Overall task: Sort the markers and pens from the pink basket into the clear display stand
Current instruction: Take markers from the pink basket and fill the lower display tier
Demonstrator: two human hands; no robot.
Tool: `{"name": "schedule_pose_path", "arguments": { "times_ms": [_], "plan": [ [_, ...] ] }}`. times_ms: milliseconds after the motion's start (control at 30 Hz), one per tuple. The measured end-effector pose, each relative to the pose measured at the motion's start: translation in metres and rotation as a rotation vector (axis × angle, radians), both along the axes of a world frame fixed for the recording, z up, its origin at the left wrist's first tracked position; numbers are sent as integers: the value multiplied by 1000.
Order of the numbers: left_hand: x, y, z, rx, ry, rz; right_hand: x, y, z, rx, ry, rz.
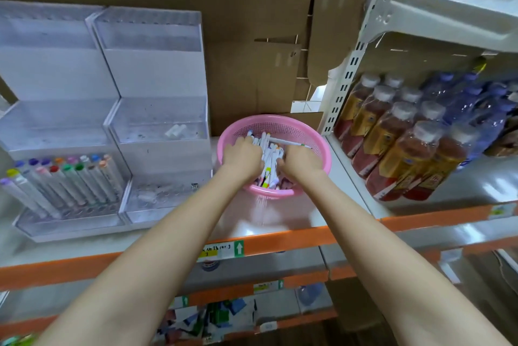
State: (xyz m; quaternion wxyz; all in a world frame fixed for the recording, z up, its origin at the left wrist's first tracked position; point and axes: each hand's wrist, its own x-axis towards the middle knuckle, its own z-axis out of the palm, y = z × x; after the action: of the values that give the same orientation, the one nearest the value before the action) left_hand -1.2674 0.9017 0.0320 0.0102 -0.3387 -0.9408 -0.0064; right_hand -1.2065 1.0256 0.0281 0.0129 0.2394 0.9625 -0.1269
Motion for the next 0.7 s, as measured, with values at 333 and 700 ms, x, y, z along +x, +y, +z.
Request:
{"name": "schedule_pose_path", "arguments": {
  "times_ms": [333,700],
  "plan": [
    [-9,5,-3,107,-95,-20,-6,8,2,-218,129,80],
    [-10,-2,-6,272,-325,-20,-8,14,-7,-428,258,11]
  ]
}}
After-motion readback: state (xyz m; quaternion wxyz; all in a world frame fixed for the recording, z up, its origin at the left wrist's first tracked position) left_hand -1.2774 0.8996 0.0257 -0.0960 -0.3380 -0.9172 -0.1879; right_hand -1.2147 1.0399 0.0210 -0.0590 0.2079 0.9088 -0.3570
